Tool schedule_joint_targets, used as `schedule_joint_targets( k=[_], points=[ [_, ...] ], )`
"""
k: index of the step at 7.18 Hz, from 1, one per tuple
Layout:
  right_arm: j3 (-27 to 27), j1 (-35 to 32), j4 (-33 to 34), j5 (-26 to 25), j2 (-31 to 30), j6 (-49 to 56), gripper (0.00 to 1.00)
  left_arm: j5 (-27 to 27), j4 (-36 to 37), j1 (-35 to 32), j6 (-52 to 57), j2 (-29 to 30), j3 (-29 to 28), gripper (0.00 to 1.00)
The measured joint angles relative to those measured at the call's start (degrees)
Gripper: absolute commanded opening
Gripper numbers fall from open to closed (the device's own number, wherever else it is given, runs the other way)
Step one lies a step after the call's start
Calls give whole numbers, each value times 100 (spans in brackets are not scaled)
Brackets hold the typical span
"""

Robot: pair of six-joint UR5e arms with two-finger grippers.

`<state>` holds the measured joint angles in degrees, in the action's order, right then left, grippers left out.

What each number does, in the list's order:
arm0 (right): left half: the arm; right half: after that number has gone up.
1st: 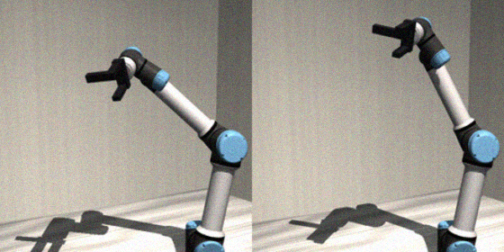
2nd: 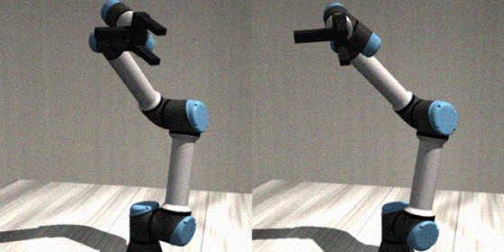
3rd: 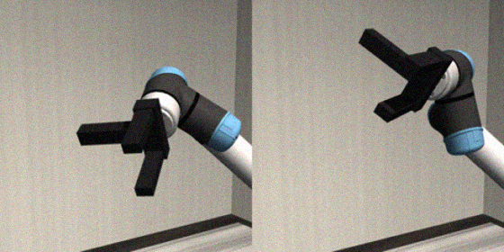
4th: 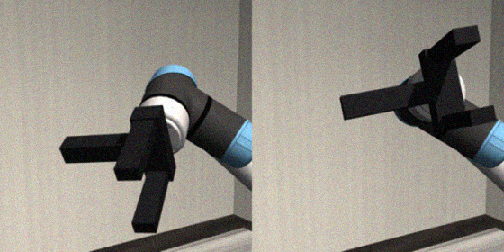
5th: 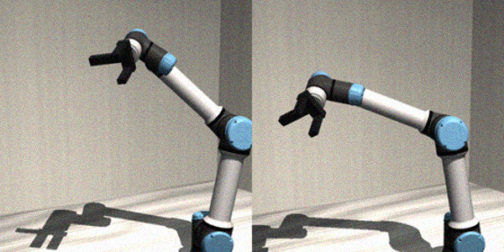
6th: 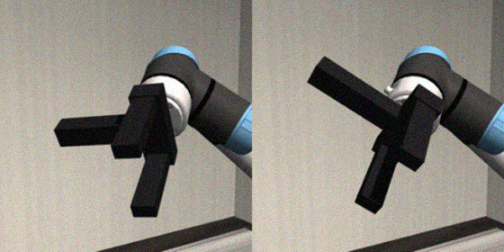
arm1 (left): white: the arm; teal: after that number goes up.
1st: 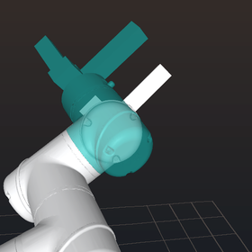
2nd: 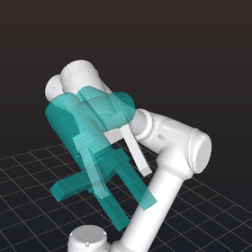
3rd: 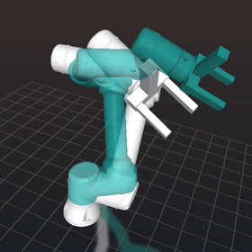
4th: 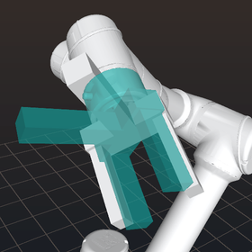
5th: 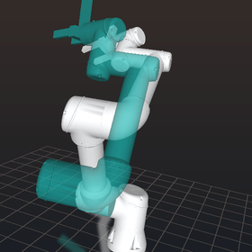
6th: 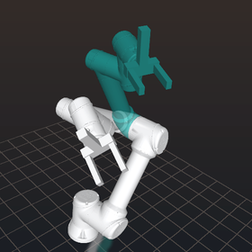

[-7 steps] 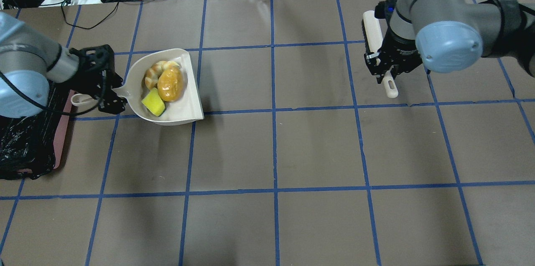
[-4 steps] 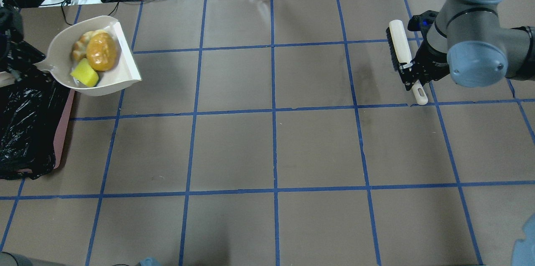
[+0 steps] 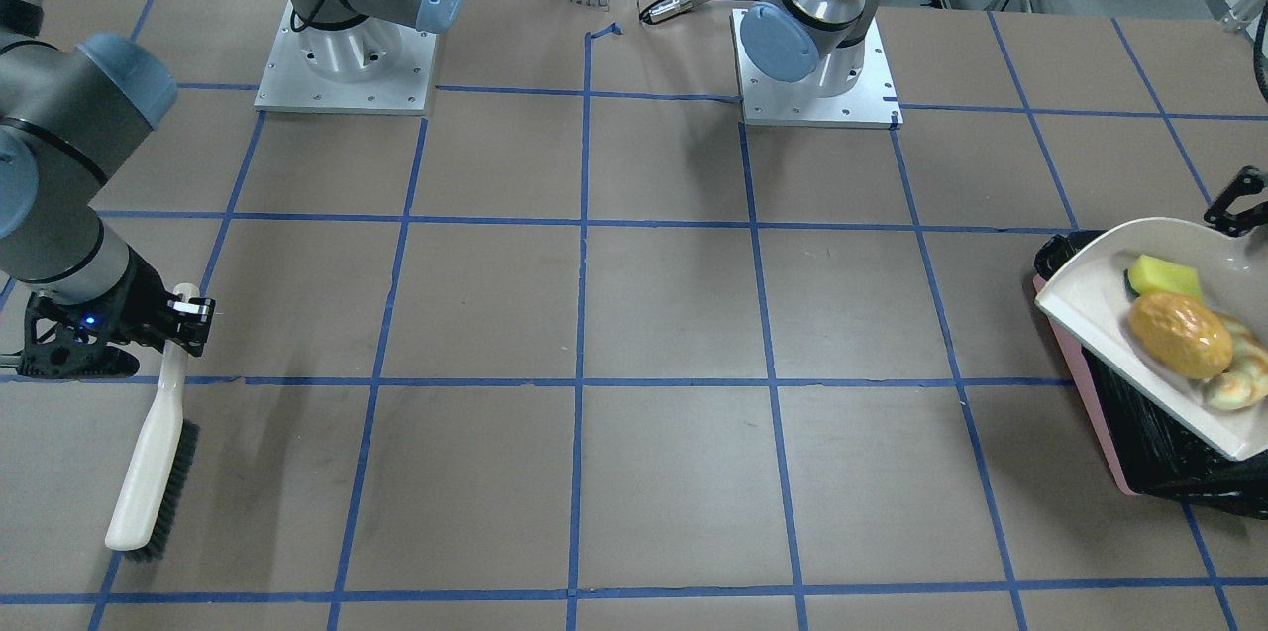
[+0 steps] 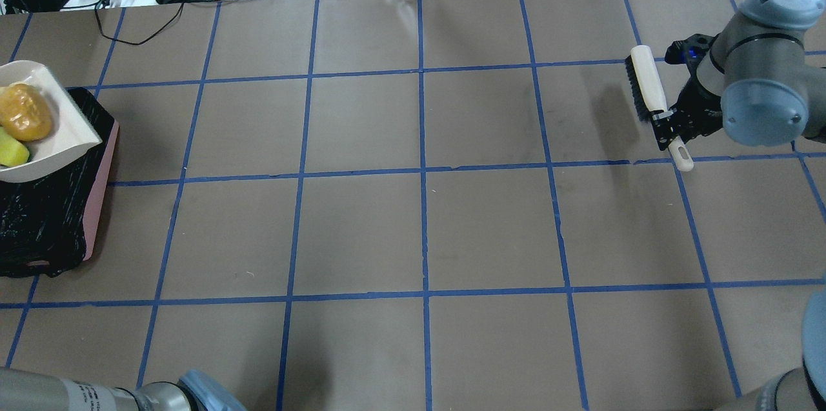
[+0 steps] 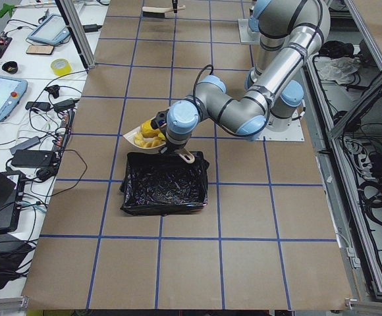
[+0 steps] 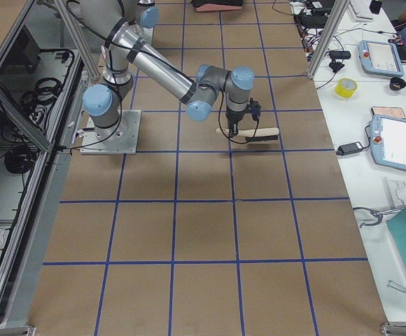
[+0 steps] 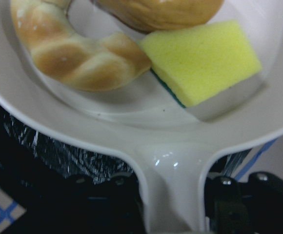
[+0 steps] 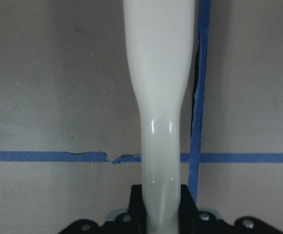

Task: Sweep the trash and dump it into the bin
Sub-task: 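Tip the dustpan with the left gripper to dump the items into the bin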

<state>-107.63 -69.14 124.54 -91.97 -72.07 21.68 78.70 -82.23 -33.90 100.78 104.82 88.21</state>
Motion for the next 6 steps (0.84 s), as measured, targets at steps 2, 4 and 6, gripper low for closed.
schedule_joint_targets(
  k=[2, 4, 6],
  points=[
    [-2, 97, 57, 9, 120, 6, 0, 691, 476, 533, 299, 104, -136, 0],
    [9, 109, 84, -8, 197, -3, 2, 1523, 923, 647, 881, 175, -306, 0],
    [21, 111, 111, -24, 246, -34, 85, 2054, 1231, 481, 1624, 252, -475, 0]
  ],
)
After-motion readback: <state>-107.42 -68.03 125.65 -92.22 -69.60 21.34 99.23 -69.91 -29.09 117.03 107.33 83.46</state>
